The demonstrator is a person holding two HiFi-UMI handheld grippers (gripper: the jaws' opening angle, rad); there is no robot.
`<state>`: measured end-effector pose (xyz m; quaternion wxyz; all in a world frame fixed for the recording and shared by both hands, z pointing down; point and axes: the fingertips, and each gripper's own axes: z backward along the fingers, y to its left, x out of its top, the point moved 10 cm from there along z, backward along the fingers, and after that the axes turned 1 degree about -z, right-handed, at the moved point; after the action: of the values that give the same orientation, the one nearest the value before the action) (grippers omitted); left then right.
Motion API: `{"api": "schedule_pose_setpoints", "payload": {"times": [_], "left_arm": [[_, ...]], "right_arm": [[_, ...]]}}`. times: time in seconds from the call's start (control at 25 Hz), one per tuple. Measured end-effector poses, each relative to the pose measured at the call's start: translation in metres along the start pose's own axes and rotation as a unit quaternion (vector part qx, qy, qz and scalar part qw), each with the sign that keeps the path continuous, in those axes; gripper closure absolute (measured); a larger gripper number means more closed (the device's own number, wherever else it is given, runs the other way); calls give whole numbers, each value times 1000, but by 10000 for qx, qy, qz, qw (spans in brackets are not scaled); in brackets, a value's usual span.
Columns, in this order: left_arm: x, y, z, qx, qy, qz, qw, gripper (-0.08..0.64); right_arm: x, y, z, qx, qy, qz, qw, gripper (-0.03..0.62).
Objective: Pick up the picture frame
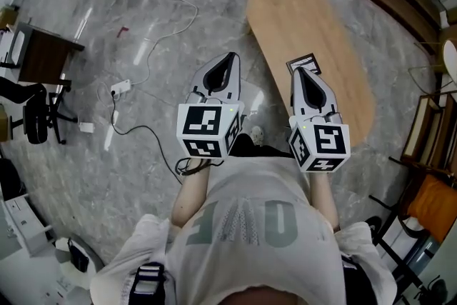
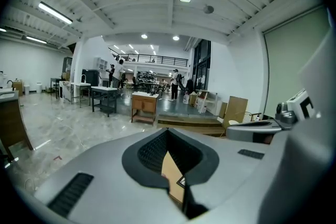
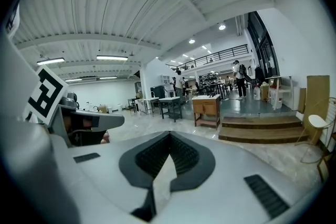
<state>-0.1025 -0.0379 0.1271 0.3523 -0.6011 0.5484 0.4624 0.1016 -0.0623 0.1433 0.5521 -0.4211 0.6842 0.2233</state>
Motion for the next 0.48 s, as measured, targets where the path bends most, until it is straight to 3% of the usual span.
{"api": "schedule_pose_setpoints", "payload": {"times": [0.48], "left_arm": [[33, 4, -38, -328, -174, -172, 9992, 551]], "right_arm": [[33, -5, -15, -332, -505, 105, 9981, 588]]}}
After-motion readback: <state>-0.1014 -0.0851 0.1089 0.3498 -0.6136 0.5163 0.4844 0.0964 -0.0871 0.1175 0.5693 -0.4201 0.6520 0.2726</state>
